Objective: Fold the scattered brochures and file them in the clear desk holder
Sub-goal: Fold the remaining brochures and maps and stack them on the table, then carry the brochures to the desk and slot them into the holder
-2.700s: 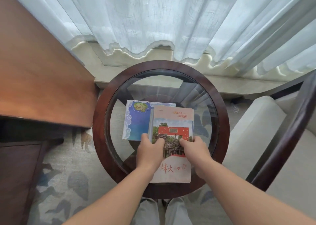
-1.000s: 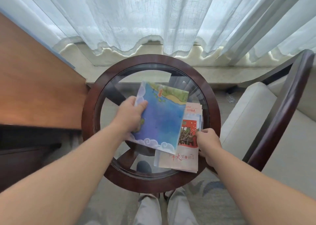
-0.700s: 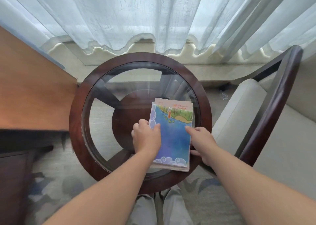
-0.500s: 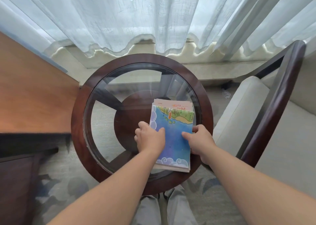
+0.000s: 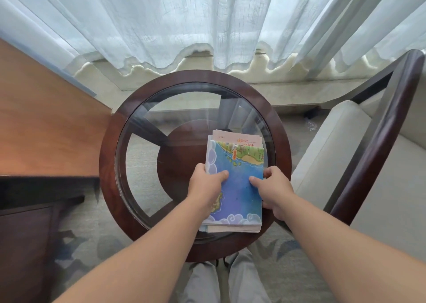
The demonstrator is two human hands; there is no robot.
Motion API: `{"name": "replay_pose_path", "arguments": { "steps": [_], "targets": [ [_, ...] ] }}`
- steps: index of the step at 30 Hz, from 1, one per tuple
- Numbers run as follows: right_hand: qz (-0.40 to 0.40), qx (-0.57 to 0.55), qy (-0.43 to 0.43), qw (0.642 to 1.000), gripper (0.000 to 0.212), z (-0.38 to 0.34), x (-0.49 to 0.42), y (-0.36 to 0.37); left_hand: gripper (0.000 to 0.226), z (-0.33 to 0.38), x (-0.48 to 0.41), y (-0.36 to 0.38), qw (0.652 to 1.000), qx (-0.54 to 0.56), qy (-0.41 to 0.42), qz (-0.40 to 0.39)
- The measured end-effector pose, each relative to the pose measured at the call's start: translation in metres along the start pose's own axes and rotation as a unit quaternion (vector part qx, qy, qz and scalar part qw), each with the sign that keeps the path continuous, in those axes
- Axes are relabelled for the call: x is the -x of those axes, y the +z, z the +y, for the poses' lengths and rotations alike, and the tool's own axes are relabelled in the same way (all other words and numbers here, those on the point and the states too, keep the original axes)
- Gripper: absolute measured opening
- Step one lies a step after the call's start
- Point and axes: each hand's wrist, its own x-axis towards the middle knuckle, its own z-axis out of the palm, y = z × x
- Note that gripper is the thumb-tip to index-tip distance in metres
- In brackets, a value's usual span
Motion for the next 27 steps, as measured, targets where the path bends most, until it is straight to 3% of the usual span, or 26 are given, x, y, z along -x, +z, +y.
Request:
{"name": "replay_pose_path", "arguments": {
  "steps": [7,11,18,27],
  "targets": [
    [-0.081,-0.074,-0.054,0.992,0.028,-0.017,0.015,-0.009,0.023,0.0,-0.002,-0.031,0.985,0.084,0.109,-0.103],
    [-0.108,-0.041,-0.196,0.974,0.025,-0.042,0.033,-0.008,0.032,0.018,0.006,-0.053,0.969,0.114,0.179,-0.123],
    [-0.076,0.058,-0.382,0.919,0.043,-0.065,0.063,-0.002,0.049,0.039,0.022,-0.08,0.958,0.058,0.278,-0.036],
    [-0.075,0.139,-0.375,0.913,0.033,-0.068,0.05,0.004,0.046,0.026,0.019,-0.081,0.966,0.037,0.253,-0.024]
  ]
}}
